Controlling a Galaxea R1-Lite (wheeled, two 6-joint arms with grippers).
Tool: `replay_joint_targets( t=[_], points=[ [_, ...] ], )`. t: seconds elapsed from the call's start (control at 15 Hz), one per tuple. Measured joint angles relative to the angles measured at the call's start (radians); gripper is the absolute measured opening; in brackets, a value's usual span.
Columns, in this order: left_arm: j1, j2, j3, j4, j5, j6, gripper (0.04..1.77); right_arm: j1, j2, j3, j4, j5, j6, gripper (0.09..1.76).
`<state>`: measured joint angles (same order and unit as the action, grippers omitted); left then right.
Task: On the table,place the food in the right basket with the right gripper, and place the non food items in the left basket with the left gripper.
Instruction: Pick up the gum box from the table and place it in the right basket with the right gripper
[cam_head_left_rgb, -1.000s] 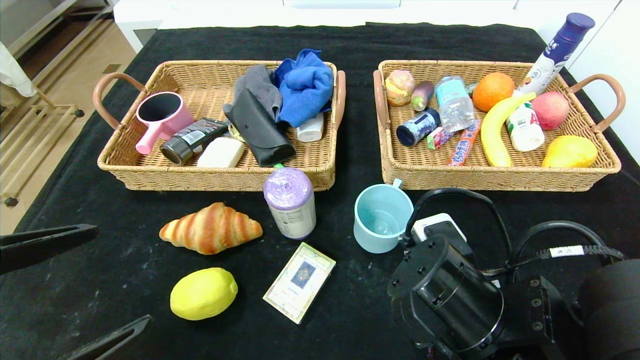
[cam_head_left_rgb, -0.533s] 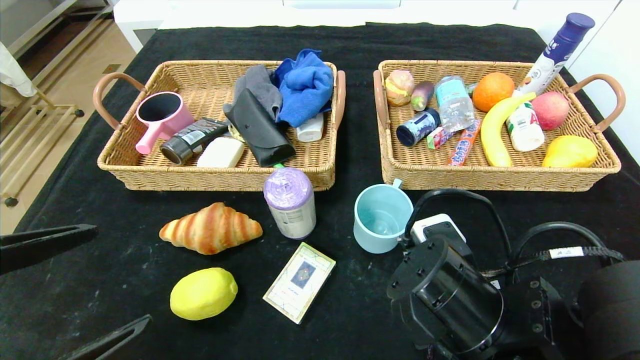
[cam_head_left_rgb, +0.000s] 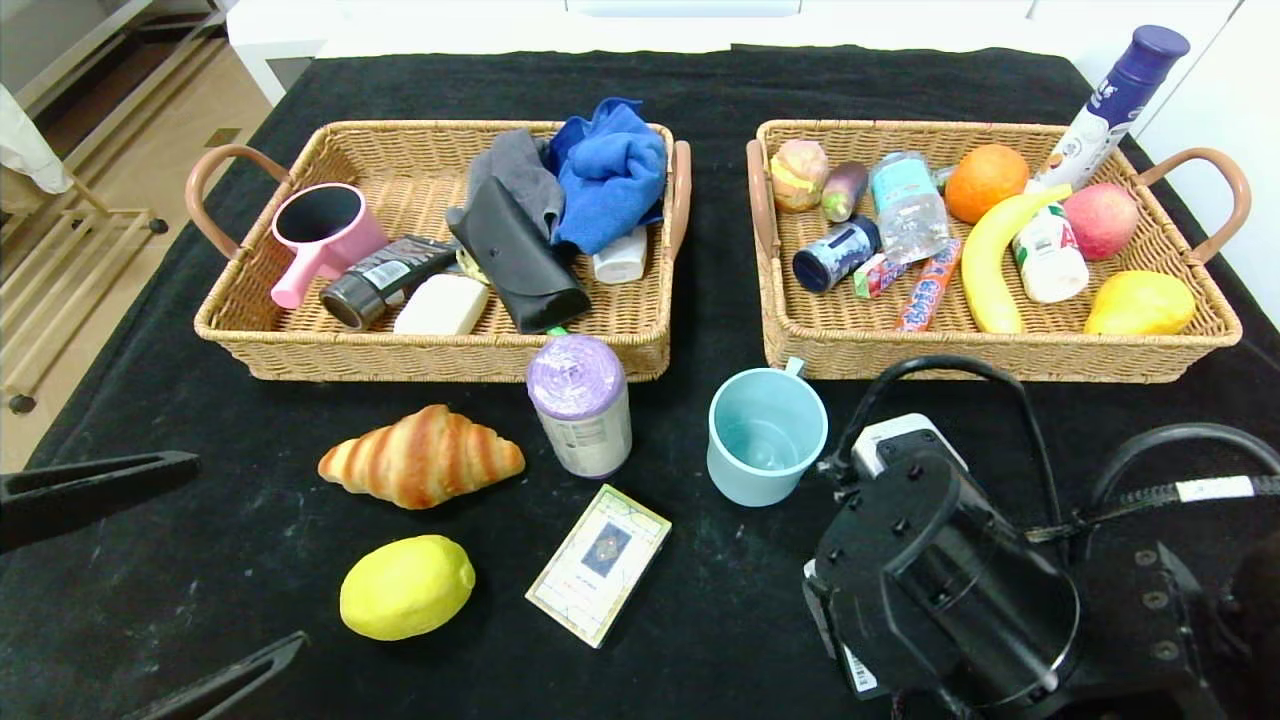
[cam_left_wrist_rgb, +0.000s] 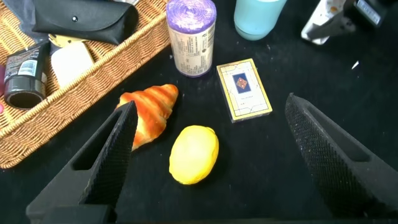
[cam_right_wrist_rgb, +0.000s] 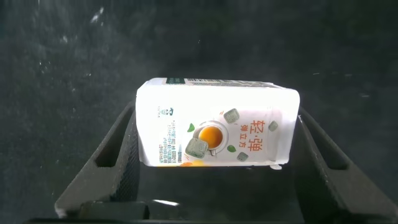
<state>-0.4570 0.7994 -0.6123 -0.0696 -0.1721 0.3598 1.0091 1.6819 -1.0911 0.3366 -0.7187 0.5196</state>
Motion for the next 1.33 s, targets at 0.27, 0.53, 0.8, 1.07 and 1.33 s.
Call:
replay_joint_targets(
  t=[0.27,0.53,0.8,1.07,1.33],
  points=[
    [0.000,0.000,0.002,0.000,0.000,0.000,1.72,-0.051,-0.067,-0.003,0.000,0.000,-0.062,1.37],
    [0.000,0.000,0.001,0.000,0.000,0.002,1.72,-0.120,-0.135,-0.009,-0.009,0.000,-0.138,1.37],
    [0.000,0.000,0.001,0.000,0.000,0.001,1.72,-0.163,-0.186,-0.025,-0.031,0.001,-0.220,1.37],
    [0.000,-0.002,0.000,-0.001,0.000,0.001,1.72,-0.226,-0.194,-0.077,-0.084,0.004,-0.314,1.37],
    [0.000,-0.006,-0.001,-0.003,0.000,0.002,1.72,-0.283,-0.182,-0.094,-0.201,0.037,-0.415,1.37]
  ],
)
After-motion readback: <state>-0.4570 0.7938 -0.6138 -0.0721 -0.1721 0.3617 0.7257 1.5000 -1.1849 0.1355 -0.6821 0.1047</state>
